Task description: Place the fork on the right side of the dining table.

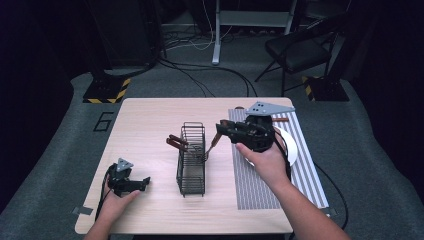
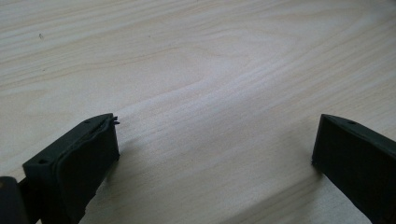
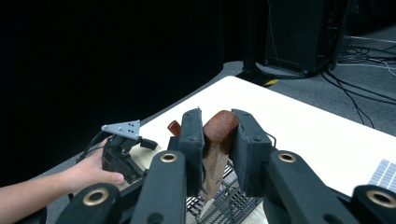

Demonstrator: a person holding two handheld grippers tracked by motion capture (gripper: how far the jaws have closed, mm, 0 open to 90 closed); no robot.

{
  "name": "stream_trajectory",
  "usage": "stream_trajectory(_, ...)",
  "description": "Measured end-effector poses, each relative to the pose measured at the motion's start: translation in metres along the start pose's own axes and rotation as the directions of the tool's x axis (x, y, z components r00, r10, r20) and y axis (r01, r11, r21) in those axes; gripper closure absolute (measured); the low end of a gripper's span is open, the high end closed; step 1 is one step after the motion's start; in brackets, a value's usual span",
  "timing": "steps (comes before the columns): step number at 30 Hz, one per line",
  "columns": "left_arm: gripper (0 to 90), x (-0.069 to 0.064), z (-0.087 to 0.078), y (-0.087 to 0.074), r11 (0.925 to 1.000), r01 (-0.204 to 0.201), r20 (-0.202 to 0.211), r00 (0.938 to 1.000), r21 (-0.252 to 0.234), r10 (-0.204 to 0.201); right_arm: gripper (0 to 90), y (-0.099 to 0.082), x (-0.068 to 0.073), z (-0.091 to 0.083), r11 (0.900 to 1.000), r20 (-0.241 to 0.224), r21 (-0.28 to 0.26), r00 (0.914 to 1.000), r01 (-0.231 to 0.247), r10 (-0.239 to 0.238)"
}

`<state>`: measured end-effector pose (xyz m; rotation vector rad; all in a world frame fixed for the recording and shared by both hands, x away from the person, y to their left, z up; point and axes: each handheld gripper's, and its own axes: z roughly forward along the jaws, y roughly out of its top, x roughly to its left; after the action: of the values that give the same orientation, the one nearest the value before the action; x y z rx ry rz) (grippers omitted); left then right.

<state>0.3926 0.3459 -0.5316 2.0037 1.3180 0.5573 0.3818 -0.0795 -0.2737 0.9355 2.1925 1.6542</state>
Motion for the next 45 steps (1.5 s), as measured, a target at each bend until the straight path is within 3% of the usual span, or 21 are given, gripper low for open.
stream_trajectory(11, 0.2, 0.0, -0.001, 0.0, 1.0, -0.002, 0.002, 1.0, 0.008, 0.002, 74.8, 0.008, -0.005, -0.018, 0.9998, 0.011, -0.02, 0.9999, 0.001, -0.001)
stream_trajectory(24, 0.2, 0.0, -0.001, 0.0, 1.0, -0.002, 0.002, 1.0, 0.008, 0.002, 74.9, 0.002, -0.015, -0.039, 0.9996, 0.046, -0.028, 0.999, 0.001, 0.0)
stream_trajectory(36, 0.2, 0.0, 0.0, 0.0, 1.0, -0.004, 0.002, 1.0, 0.007, 0.004, 74.9, -0.033, -0.039, -0.038, 0.9997, 0.095, -0.005, 0.9952, -0.022, 0.022)
stream_trajectory(45, 0.3, 0.0, 0.0, 0.0, 1.0, -0.003, 0.002, 1.0, 0.007, 0.003, 74.8, -0.066, -0.054, -0.039, 0.9993, 0.16, 0.017, 0.9867, -0.033, 0.03)
